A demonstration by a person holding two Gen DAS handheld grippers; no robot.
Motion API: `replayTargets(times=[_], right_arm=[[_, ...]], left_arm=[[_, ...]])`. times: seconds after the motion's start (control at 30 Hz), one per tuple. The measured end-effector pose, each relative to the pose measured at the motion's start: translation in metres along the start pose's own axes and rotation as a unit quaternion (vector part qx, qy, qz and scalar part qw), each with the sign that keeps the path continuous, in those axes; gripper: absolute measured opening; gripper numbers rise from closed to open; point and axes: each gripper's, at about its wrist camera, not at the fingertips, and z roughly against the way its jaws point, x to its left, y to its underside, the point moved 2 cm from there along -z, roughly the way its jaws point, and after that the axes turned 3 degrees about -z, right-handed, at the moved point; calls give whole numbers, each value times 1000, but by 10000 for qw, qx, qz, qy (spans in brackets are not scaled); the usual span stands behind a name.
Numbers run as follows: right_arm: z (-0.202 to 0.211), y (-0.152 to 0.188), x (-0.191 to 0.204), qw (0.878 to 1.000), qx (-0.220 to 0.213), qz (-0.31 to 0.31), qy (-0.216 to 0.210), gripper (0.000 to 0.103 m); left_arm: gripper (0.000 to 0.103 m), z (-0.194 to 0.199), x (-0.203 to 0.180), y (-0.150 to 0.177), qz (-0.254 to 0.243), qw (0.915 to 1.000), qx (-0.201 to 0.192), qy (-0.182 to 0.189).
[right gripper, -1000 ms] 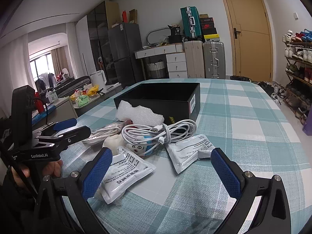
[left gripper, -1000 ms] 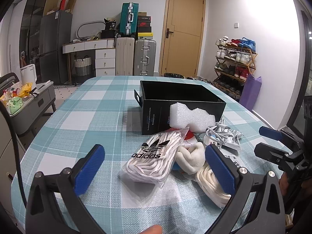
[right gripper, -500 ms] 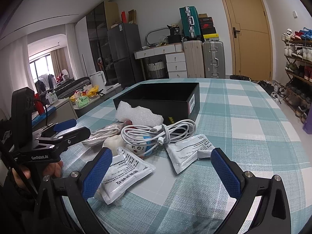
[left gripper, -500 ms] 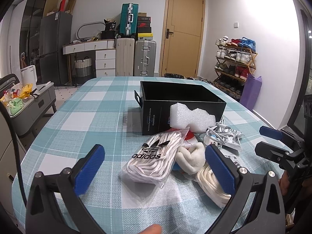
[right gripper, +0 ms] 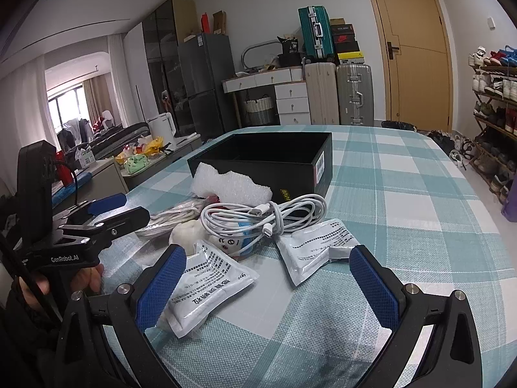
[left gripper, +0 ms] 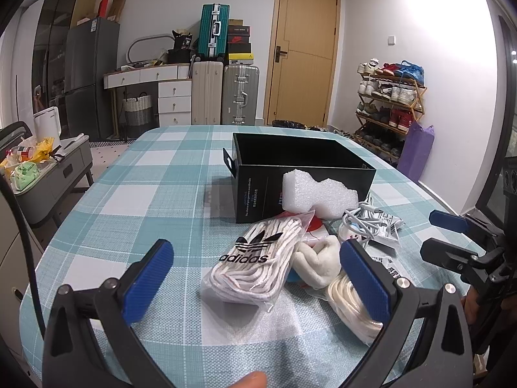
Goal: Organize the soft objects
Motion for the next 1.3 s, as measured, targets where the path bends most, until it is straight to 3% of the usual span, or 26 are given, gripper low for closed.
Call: replayTargets(times=[0.47, 0.57, 0.83, 1.13, 1.3], right_arm=[[-4, -7, 15, 9993, 378, 60, 2, 103], [-9, -6, 19, 9982, 553, -72, -217, 103], [-24, -3, 23, 9949, 833, -476, -312, 103], [-44, 0, 25, 9883, 1229, -837, -348, 102], [-53, 1, 22, 9831, 1384, -1087, -505, 93]], left_arm=[[103, -6, 15, -7, 20, 9994, 226, -256], [103, -7, 19, -10, 30, 9993, 224, -296], [103, -14, 20, -16, -183, 9982, 420, -383], [103, -26, 22, -15, -152, 9972, 731, -75], [103, -32, 21, -12, -160, 9960, 882, -33]])
